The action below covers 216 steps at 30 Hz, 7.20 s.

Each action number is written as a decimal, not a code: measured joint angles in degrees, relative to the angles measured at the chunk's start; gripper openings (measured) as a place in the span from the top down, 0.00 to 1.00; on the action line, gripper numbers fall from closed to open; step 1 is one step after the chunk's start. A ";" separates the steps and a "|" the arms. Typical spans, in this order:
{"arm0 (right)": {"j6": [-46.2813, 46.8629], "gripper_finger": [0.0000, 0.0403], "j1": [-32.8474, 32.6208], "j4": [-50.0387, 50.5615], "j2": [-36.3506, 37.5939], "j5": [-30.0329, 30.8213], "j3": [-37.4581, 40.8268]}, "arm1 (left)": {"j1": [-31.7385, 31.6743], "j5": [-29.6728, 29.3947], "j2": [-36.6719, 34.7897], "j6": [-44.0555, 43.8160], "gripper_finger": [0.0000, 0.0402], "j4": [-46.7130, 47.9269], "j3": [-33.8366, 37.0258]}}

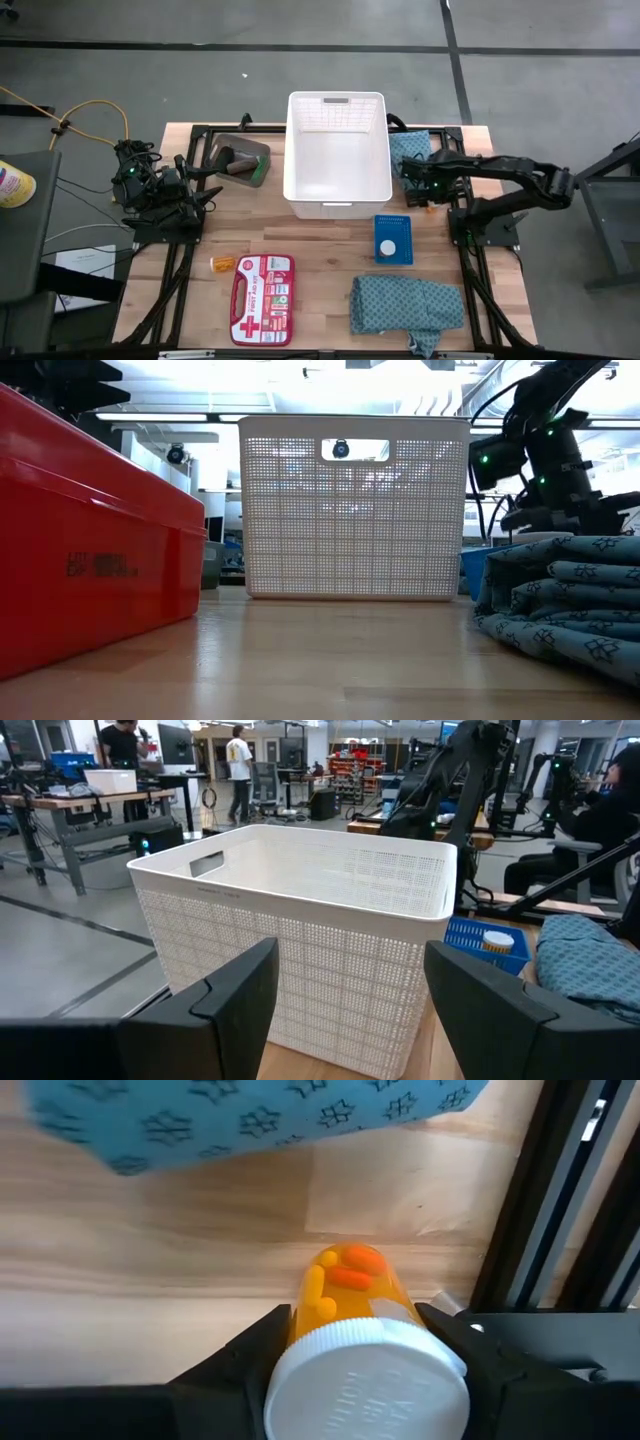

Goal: Pick & place medical supplies in basket/bin
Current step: Put the right orange pill bottle into the blue bin, then put the orange pill bottle into the blue bin

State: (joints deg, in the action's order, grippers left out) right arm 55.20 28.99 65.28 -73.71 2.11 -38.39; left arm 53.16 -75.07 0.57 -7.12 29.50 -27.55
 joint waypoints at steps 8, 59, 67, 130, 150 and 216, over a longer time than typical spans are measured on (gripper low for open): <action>-0.41 0.54 0.00 0.04 11.59 -2.30 0.00 | -0.01 0.00 0.00 -0.07 0.40 0.00 0.00; -5.59 0.54 -27.54 -14.50 21.55 -9.55 -0.01 | 0.01 0.00 -0.01 0.01 0.40 0.00 0.00; -5.77 0.54 -33.37 -16.32 21.55 -9.52 -0.01 | 0.01 0.00 -0.01 -0.14 0.40 0.00 0.00; -28.48 0.54 -41.88 -25.12 1.99 -0.68 -0.02 | -0.01 0.00 0.00 -0.05 0.40 0.01 0.00; -28.32 0.53 -41.88 -25.64 2.01 -0.75 -0.02 | -0.01 0.00 -0.01 -0.05 0.40 0.02 0.00; -31.09 0.41 -44.64 -29.58 24.39 -0.24 -0.02 | 0.00 0.00 -0.01 -0.10 0.40 0.01 0.00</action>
State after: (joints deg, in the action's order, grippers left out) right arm 24.11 -15.64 35.70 -49.32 1.87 -38.41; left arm 53.16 -75.07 0.56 -7.22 29.50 -27.55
